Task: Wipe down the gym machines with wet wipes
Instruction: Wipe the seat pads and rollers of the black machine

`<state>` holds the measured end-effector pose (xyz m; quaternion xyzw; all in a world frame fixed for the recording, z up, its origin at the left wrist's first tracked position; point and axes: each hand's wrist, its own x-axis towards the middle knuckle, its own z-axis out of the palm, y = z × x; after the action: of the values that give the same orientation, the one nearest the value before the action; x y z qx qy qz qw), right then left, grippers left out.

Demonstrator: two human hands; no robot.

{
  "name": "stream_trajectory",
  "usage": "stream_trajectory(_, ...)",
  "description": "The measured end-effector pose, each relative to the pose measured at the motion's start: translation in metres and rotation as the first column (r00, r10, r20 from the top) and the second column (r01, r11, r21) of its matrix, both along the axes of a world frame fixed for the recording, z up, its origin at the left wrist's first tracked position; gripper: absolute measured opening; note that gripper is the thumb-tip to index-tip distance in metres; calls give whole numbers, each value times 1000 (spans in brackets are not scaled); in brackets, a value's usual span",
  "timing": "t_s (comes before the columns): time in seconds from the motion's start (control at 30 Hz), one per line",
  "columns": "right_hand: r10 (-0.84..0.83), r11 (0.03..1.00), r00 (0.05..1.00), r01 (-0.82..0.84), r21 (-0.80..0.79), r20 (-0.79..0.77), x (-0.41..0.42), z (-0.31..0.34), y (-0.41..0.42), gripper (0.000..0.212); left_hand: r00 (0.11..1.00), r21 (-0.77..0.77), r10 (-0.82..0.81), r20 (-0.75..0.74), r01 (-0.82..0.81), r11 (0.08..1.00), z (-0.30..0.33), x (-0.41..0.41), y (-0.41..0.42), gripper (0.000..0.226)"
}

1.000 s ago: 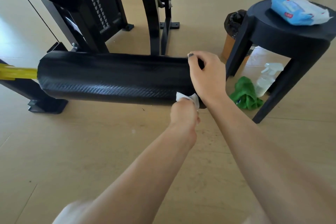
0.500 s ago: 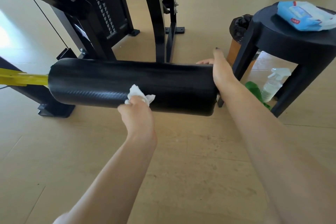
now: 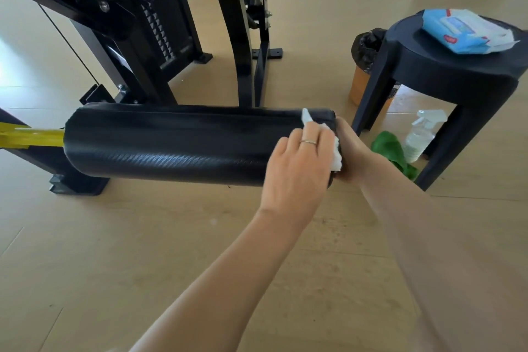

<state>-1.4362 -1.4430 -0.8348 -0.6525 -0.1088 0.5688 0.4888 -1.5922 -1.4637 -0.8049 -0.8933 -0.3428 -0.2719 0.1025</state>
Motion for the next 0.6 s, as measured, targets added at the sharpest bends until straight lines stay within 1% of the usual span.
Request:
stream_trajectory(0.03, 26, 999, 1000, -26, -28, -13, 0, -1, -3, 65, 1000, 10, -2, -19, 3, 1000, 2, 3, -1, 36)
stream_trajectory(0.1, 64, 995, 997, -66, -70, -37, 1, -7, -6, 79, 999, 6, 31, -41, -30, 1000, 10, 3, 8, 38)
stream_trajectory(0.13, 72, 994, 995, -77, -82, -63, 5, -15, -5, 85, 996, -10, 77, -50, -78, 997, 15, -2, 15, 38)
stream_trajectory(0.17, 97, 990, 992, -104, -93, -74, 7, -16, -6, 85, 988, -24, 141, -66, -142, 990, 18, -11, 22, 36)
stream_trajectory(0.2, 111, 987, 992, -116, -109, -54, 5, -11, -9, 80, 971, -39, 223, -82, -227, 973, 21, -23, 31, 33)
stream_trajectory(0.23, 78, 992, 996, -82, -100, -46, 2, -5, -11, 72, 946, -54, 313, -84, -318, 946, 22, -36, 40, 29)
stream_trajectory(0.3, -19, 1000, 999, 19, 2, -49, 1, 0, -9, 56, 894, -95, 447, -37, -448, 889, 23, -57, 53, 25)
stream_trajectory(0.33, -73, 995, 997, 74, 73, -22, 1, 1, -5, 53, 881, -113, 473, -18, -472, 874, 24, -58, 53, 25)
stream_trajectory(0.37, -107, 984, 994, 103, 147, 23, 0, 5, -2, 54, 886, -99, 463, -8, -461, 882, 23, -52, 49, 26)
stream_trajectory(0.4, -124, 972, 991, 110, 206, 57, -4, 8, 2, 56, 910, -66, 414, -9, -413, 908, 21, -39, 42, 26)
stream_trajectory(0.43, -112, 965, 991, 91, 246, 74, -7, 9, 5, 56, 946, -41, 325, -21, -325, 945, 18, -22, 33, 25)
stream_trajectory(0.5, -77, 961, 994, 54, 270, 74, -12, 11, 6, 47, 996, -17, 89, -25, -89, 996, 9, 12, 12, 29)
stream_trajectory(0.53, -87, 958, 995, 70, 277, 49, -13, 10, 5, 41, 1000, -22, -4, -6, 4, 1000, 5, 24, 5, 32)
stream_trajectory(0.57, -97, 958, 995, 89, 274, 17, -11, 7, 5, 39, 998, -27, -57, 10, 57, 998, 4, 31, 3, 35)
stream_trajectory(0.6, -107, 958, 994, 104, 265, -1, -10, 5, 5, 39, 997, -29, -76, 2, 76, 997, 6, 30, 4, 37)
